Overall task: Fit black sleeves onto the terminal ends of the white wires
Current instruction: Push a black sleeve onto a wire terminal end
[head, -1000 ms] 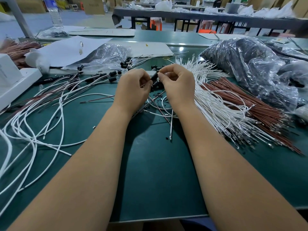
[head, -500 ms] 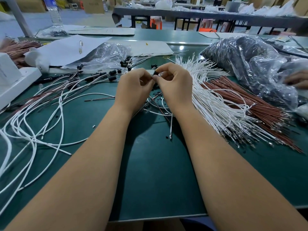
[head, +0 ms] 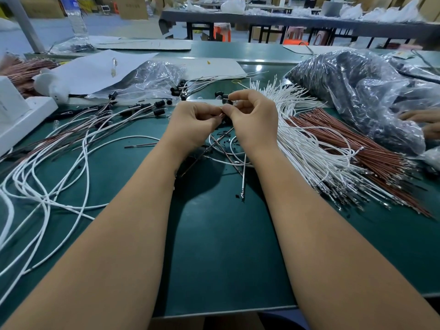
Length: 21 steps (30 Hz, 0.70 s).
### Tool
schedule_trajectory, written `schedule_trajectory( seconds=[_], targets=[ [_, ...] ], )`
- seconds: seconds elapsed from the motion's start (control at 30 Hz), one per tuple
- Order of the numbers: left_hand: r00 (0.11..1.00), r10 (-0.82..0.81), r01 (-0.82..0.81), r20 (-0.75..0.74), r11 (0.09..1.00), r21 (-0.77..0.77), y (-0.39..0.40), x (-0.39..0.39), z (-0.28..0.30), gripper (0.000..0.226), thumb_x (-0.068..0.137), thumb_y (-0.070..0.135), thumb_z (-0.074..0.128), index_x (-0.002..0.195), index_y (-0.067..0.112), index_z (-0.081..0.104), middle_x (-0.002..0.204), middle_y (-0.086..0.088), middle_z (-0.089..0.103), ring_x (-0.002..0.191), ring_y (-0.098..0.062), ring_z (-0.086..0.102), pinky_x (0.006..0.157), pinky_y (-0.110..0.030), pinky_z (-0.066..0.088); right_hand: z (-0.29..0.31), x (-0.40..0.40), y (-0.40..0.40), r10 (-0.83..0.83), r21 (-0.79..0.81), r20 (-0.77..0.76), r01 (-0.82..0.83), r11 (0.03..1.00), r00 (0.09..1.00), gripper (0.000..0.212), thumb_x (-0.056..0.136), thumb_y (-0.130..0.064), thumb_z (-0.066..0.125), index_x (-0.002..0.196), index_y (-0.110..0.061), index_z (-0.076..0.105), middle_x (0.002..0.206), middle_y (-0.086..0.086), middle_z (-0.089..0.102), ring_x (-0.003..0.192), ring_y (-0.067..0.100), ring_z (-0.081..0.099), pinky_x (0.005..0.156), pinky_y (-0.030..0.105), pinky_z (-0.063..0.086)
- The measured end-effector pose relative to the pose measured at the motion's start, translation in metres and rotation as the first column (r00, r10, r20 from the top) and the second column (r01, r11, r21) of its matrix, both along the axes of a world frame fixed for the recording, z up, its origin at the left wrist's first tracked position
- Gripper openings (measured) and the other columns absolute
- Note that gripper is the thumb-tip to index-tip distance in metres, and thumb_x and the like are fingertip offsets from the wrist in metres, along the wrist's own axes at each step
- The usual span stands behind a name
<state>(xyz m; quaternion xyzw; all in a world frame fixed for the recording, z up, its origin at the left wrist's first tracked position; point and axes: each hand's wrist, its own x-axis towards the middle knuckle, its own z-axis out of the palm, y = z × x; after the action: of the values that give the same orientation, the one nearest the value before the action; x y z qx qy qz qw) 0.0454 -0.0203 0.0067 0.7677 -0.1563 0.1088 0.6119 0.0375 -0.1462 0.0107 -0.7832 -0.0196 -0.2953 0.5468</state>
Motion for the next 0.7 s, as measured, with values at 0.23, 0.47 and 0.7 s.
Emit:
schedule_trajectory(
  seconds=[0.23, 0.47, 0.7],
  targets=[
    [0.999, 0.001, -0.001, 0.035, 1.000, 0.003, 0.0010, 0.0004, -0.0029, 0.037, 0.090, -0.006, 0.053, 0.097, 0.026, 0.069, 0.067, 0.001, 0.064, 0.061, -0.008, 0.050, 0.064, -0.020, 0.043, 0.0009, 0.0002, -0.0047, 0.104, 0.177, -0.022, -0.098, 0.979, 0.994, 0.017, 0.076, -0.014, 0.080, 0.082, -0.025, 0.069, 0.067, -0.009, 0.063, 0.061, 0.000, 0.060, 0.063, 0.016, 0.050],
    [0.997, 0.047, -0.045, 0.055, 0.998, -0.032, 0.0035, 0.0030, -0.0022, 0.015, 0.094, -0.002, 0.053, 0.096, 0.007, 0.065, 0.072, 0.004, 0.061, 0.052, 0.008, 0.050, 0.058, -0.009, 0.041, 0.0023, -0.0055, 0.0028, 0.260, 0.170, 0.018, -0.260, 0.951, 0.965, 0.024, 0.071, 0.003, 0.080, 0.080, -0.017, 0.070, 0.067, -0.002, 0.064, 0.060, 0.003, 0.061, 0.063, 0.019, 0.053],
    [0.997, 0.041, -0.038, 0.063, 0.998, -0.054, 0.0050, 0.0051, -0.0031, 0.019, 0.094, 0.001, 0.054, 0.091, 0.017, 0.064, 0.074, 0.004, 0.064, 0.057, 0.005, 0.055, 0.061, -0.012, 0.045, 0.0022, -0.0074, 0.0047, 0.282, 0.180, 0.048, -0.286, 0.941, 0.958, 0.021, 0.071, 0.009, 0.078, 0.083, -0.007, 0.071, 0.067, 0.000, 0.065, 0.059, 0.002, 0.060, 0.064, 0.018, 0.053]
  ],
)
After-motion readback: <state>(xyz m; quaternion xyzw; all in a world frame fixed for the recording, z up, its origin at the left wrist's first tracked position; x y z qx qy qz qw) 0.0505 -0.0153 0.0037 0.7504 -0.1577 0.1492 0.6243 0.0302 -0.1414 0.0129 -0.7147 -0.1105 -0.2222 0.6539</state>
